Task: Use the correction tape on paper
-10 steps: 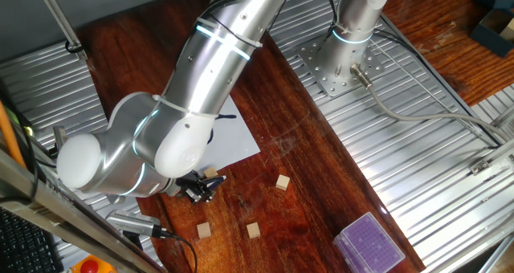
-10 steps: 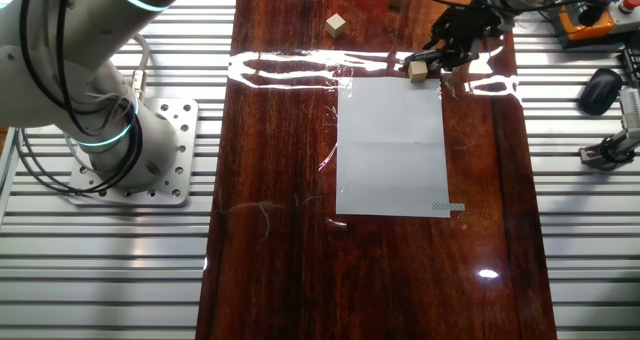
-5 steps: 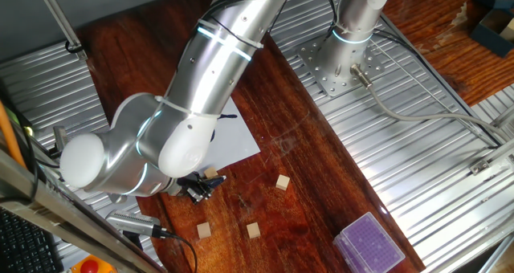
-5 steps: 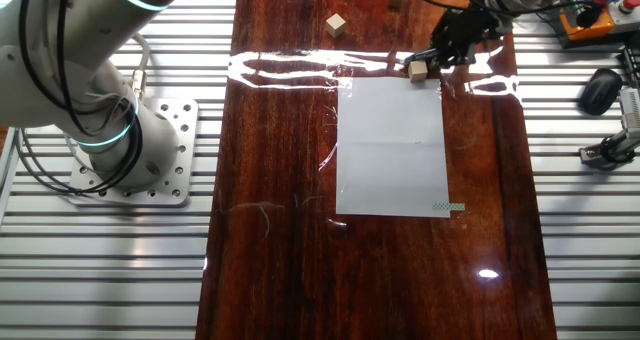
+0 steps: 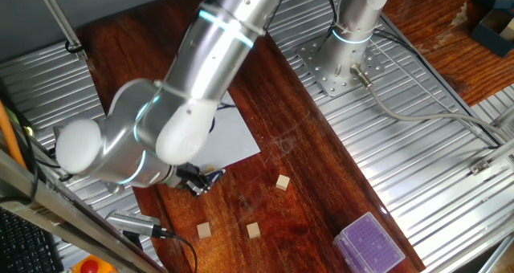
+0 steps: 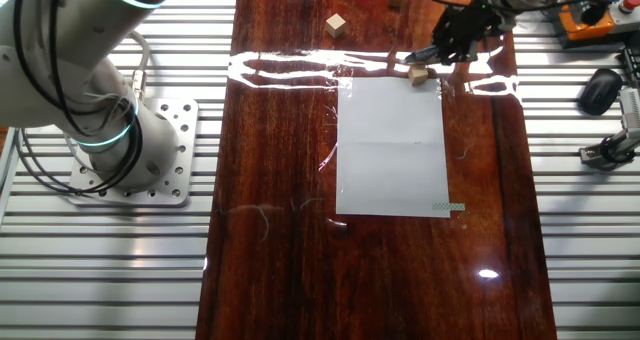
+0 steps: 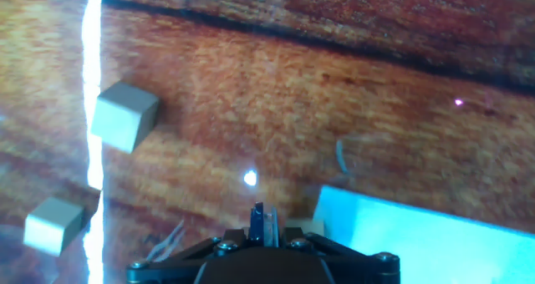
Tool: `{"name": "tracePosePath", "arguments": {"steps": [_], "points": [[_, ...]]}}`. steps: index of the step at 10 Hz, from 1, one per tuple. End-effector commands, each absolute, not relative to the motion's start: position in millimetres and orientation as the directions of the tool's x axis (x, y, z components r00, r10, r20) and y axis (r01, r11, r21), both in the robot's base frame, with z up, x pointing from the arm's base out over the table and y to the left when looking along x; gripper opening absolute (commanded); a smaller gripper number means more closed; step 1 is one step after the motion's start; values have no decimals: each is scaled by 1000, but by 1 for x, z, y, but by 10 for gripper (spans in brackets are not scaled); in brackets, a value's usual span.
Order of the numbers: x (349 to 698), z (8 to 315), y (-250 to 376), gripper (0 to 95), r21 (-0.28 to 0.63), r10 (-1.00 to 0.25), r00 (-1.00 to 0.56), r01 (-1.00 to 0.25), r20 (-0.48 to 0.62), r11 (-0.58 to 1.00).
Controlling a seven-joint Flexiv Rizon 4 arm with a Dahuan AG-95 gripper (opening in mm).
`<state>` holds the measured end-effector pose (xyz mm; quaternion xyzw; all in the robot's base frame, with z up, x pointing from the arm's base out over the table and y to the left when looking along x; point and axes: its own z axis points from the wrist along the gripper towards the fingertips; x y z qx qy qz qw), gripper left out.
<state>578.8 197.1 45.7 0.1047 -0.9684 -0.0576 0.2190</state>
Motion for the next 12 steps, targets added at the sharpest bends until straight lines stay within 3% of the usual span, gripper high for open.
{"name": "tracePosePath", "arguments": {"steps": [1, 6, 12], "points": [[579, 54, 190, 0, 171, -248, -878, -194, 409, 966], [572, 72, 148, 0, 197, -349, -857, -293, 380, 935], [572, 72, 148, 0, 193, -366, -884, -321, 291, 927]]}}
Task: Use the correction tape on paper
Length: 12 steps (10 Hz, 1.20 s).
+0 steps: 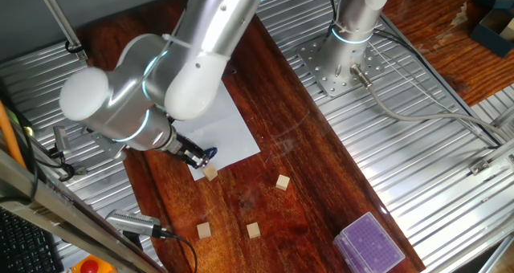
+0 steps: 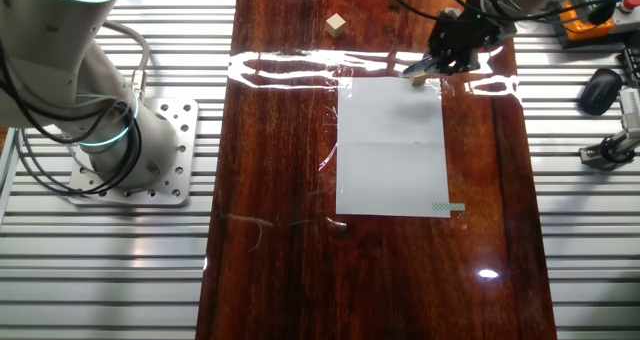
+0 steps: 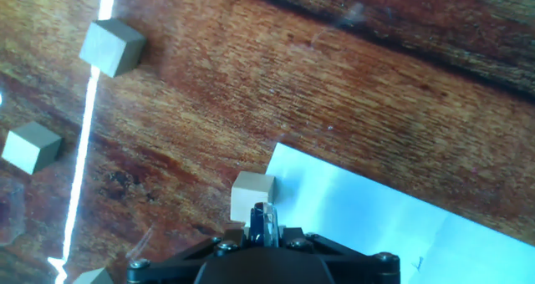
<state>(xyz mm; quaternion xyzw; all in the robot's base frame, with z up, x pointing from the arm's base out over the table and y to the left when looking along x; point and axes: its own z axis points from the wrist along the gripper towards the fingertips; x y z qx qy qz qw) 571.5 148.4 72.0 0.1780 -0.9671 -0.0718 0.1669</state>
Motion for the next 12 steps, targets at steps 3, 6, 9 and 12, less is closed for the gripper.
{"name": "tracePosePath", "arguments": {"steps": [3, 6, 9, 12], "points": [[572, 72, 148, 0, 187, -384, -876, -341, 291, 921], [569, 71, 130, 0, 196, -424, -862, -381, 278, 903], [568, 74, 114, 0, 189, -452, -853, -414, 261, 890], [568, 74, 114, 0, 184, -458, -856, -423, 239, 887]]}}
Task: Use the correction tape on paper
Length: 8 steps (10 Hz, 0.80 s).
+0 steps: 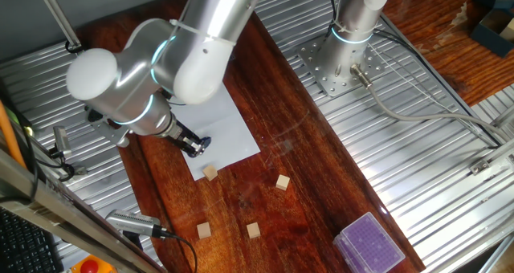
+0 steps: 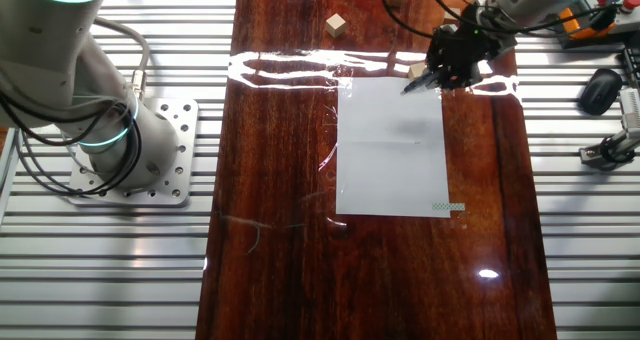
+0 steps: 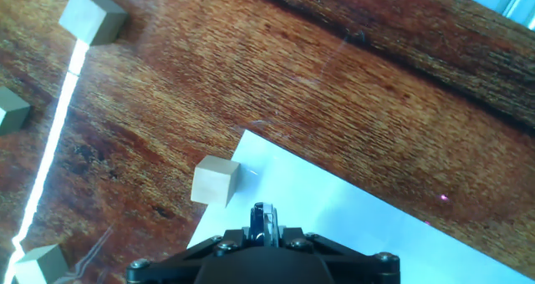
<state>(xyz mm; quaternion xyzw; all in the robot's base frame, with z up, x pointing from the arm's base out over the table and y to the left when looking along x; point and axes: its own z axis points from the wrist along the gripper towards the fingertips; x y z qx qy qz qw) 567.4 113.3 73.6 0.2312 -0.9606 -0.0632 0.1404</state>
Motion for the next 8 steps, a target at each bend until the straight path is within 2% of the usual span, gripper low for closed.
{"name": "tracePosePath", "arguments": {"steps": [1, 8], "points": [[568, 74, 114, 0, 181, -451, -860, -417, 239, 891], [576, 63, 91, 0, 134, -506, -841, -488, 192, 862]]}}
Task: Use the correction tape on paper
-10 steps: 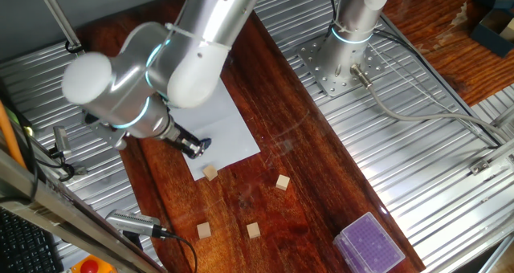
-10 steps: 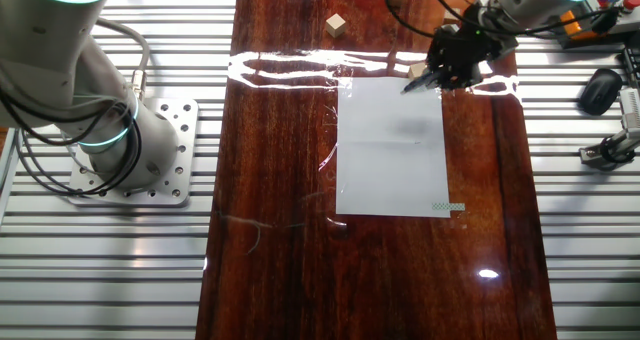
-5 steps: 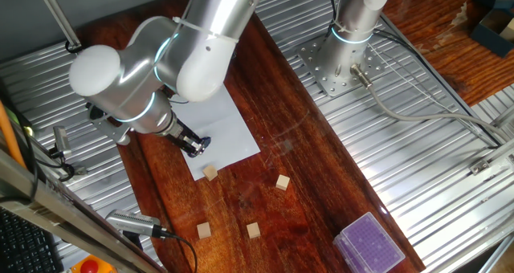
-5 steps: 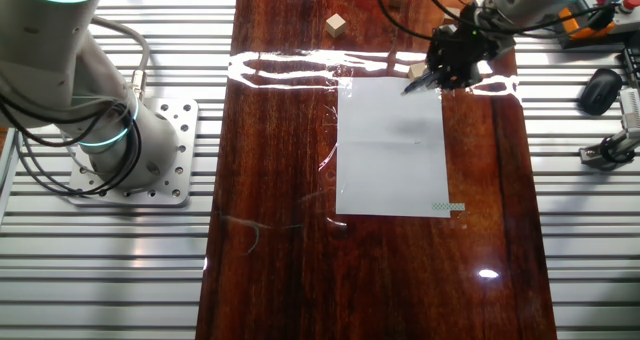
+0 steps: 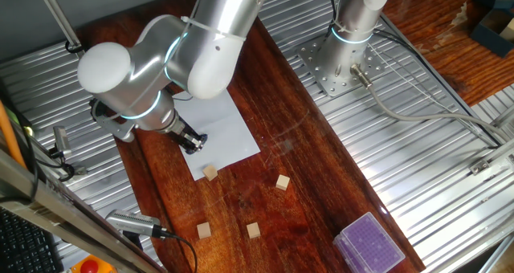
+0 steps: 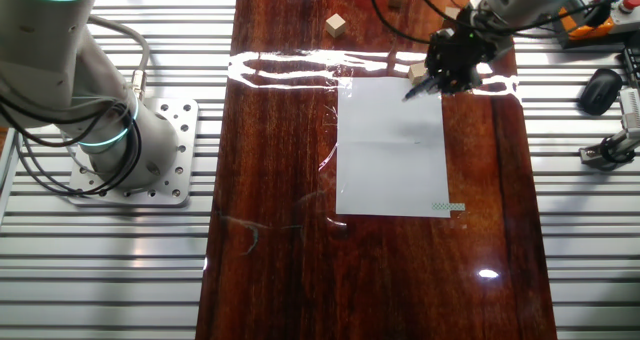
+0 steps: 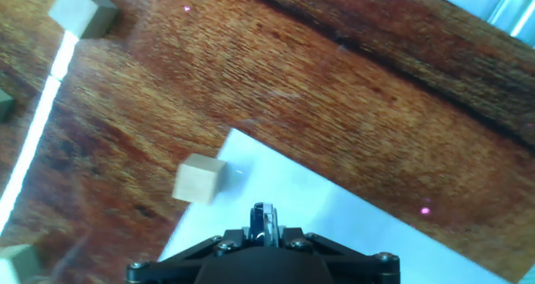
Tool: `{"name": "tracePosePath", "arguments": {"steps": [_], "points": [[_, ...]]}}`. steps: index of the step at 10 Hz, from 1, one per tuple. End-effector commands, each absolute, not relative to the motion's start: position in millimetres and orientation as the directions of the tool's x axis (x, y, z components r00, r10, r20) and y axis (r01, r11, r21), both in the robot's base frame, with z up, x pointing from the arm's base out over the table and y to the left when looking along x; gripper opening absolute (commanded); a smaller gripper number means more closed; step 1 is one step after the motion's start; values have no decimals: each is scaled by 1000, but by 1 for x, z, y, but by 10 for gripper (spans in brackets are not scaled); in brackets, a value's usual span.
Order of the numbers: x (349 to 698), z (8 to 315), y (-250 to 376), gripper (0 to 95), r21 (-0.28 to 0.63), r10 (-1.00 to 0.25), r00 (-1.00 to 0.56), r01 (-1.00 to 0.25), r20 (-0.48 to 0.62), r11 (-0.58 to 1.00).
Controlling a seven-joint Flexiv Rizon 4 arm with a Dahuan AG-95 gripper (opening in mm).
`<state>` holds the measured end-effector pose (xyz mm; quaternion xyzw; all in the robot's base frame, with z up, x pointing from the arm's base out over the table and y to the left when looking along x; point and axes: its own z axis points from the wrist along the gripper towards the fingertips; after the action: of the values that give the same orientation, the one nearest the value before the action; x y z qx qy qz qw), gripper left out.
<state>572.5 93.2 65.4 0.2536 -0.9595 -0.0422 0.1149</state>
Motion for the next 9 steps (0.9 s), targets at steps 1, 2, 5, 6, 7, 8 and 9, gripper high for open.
{"name": "tracePosePath", "arguments": {"steps": [1, 2, 5, 6, 7, 8, 9], "points": [[577, 62, 90, 0, 134, -508, -840, -490, 191, 861], [578, 61, 91, 0, 133, -504, -844, -486, 186, 864], [578, 61, 91, 0, 125, -515, -838, -500, 180, 857], [578, 61, 91, 0, 137, -522, -835, -504, 174, 853], [578, 61, 91, 0, 144, -523, -835, -504, 172, 851], [578, 61, 91, 0, 145, -521, -836, -502, 174, 853], [578, 61, 91, 0, 143, -518, -836, -499, 179, 855]]}}
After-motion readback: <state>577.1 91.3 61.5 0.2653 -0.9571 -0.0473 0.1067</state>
